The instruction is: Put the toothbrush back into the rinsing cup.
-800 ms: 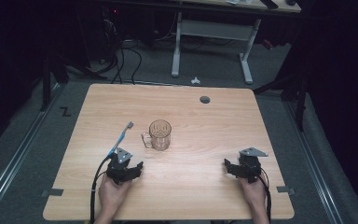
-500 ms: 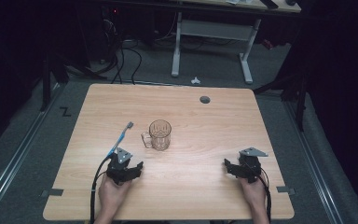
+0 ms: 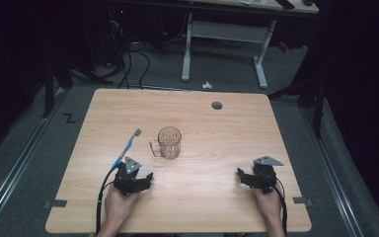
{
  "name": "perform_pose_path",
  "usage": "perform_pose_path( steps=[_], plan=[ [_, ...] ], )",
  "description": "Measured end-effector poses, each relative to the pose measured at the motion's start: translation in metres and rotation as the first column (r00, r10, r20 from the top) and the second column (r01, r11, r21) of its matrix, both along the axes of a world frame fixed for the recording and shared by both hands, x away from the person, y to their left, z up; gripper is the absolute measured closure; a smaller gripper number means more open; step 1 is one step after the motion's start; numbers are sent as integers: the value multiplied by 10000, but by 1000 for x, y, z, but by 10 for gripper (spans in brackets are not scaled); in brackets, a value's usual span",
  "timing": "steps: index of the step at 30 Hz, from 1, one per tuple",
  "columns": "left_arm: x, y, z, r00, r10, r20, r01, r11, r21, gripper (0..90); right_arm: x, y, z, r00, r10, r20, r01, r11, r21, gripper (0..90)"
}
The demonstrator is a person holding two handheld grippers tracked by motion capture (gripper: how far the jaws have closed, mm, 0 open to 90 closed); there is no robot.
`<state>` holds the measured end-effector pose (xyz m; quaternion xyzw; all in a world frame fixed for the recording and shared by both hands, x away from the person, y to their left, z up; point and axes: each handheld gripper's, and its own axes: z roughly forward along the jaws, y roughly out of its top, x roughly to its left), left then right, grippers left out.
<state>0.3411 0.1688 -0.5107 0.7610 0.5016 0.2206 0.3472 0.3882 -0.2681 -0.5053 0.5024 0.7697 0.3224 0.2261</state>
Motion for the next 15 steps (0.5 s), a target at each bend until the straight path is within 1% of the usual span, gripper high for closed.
perform_pose_path(
  steps=[5, 12, 15],
  plan=[
    [0, -1, 0, 9999, 131, -29, -131, 9999, 6, 284, 0, 0, 0, 10000, 1, -1, -1, 10000, -2, 259],
    [0, 0, 1, 9999, 89, -64, -89, 10000, 39, 305, 0, 0, 0, 10000, -2, -1, 2, 10000, -2, 259],
    [-2, 0, 3, 10000, 80, -11, -80, 9999, -60, 307, 0, 0, 0, 10000, -3, 0, 3, 10000, -3, 259]
  ],
)
